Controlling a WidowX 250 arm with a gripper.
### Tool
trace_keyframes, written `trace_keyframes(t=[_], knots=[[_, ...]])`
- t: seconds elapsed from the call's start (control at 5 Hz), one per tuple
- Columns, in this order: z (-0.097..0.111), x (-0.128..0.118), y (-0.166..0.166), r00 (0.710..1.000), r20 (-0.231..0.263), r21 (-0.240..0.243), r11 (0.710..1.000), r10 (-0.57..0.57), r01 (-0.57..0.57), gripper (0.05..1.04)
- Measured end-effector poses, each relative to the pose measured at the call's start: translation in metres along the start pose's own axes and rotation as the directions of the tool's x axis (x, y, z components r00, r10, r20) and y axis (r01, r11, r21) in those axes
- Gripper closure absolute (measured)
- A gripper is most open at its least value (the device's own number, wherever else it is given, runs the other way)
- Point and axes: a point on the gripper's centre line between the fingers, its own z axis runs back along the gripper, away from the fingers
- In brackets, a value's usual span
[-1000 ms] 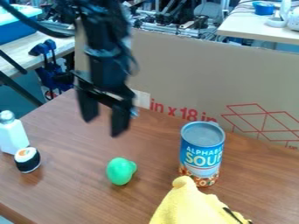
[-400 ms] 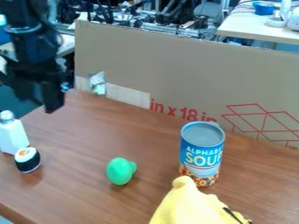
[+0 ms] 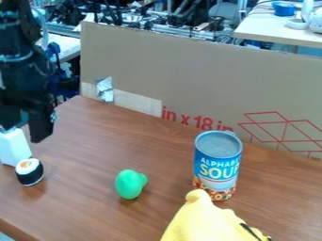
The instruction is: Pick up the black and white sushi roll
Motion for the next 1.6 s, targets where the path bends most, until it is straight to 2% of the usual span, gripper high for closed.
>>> trace_keyframes(t=[0.2,0.4,1.0,1.6], knots=[[-0.015,0.001,-0.001,0.999,0.033,0.029,1.000,-0.004,0.003,0.081],[-0.038,0.004,-0.005,1.000,-0.015,0.009,1.000,-0.017,0.017,0.081],[-0.053,0.003,0.011,0.999,-0.046,0.007,1.000,0.028,-0.028,0.081],[-0.067,0.000,0.023,0.997,-0.050,0.015,0.999,0.053,-0.052,0.081]])
